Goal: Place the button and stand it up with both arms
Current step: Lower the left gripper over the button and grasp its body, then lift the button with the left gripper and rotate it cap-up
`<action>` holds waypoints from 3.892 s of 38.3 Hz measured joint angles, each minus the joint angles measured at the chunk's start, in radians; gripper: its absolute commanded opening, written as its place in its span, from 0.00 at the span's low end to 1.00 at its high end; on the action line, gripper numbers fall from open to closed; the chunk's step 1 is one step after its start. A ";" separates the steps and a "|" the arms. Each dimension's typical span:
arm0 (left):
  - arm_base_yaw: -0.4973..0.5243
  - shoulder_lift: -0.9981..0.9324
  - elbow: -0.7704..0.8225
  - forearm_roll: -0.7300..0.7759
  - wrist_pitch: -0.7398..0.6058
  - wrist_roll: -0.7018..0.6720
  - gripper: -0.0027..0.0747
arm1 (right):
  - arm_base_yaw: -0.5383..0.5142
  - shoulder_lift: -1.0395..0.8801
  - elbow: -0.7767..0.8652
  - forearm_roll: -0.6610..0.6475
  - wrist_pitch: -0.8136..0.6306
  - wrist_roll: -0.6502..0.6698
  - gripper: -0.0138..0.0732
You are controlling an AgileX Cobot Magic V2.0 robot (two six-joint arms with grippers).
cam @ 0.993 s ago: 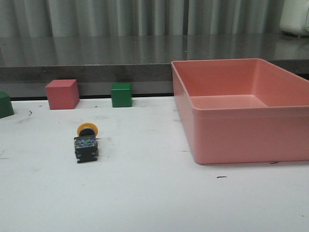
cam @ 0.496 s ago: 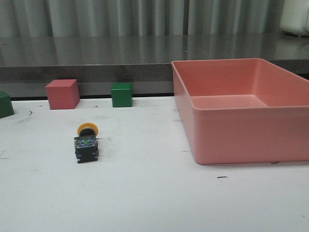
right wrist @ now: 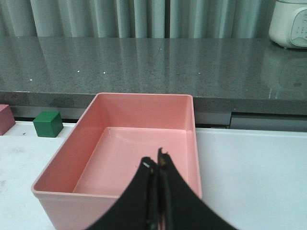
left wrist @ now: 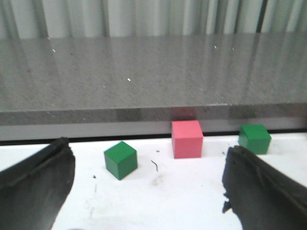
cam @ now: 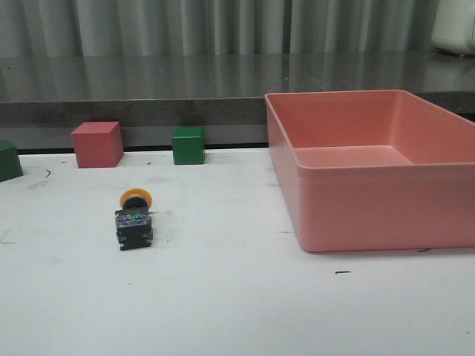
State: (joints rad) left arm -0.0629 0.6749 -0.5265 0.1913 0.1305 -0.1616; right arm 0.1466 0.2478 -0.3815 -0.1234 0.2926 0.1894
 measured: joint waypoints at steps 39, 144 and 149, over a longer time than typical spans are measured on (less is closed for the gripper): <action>-0.336 1.184 -0.967 -0.282 0.899 -0.105 0.80 | 0.000 0.000 0.000 0.000 0.000 -0.004 0.08; -0.219 0.668 0.030 0.264 -0.594 -0.186 0.27 | 0.000 0.000 0.000 0.000 0.000 -0.006 0.08; -0.211 0.784 0.032 0.235 -0.732 -0.064 0.27 | 0.000 0.000 0.000 0.000 0.000 -0.006 0.08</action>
State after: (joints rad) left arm -0.2738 1.4590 -0.4945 0.4261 -0.6018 -0.2252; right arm 0.1466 0.2478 -0.3815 -0.1234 0.2926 0.1837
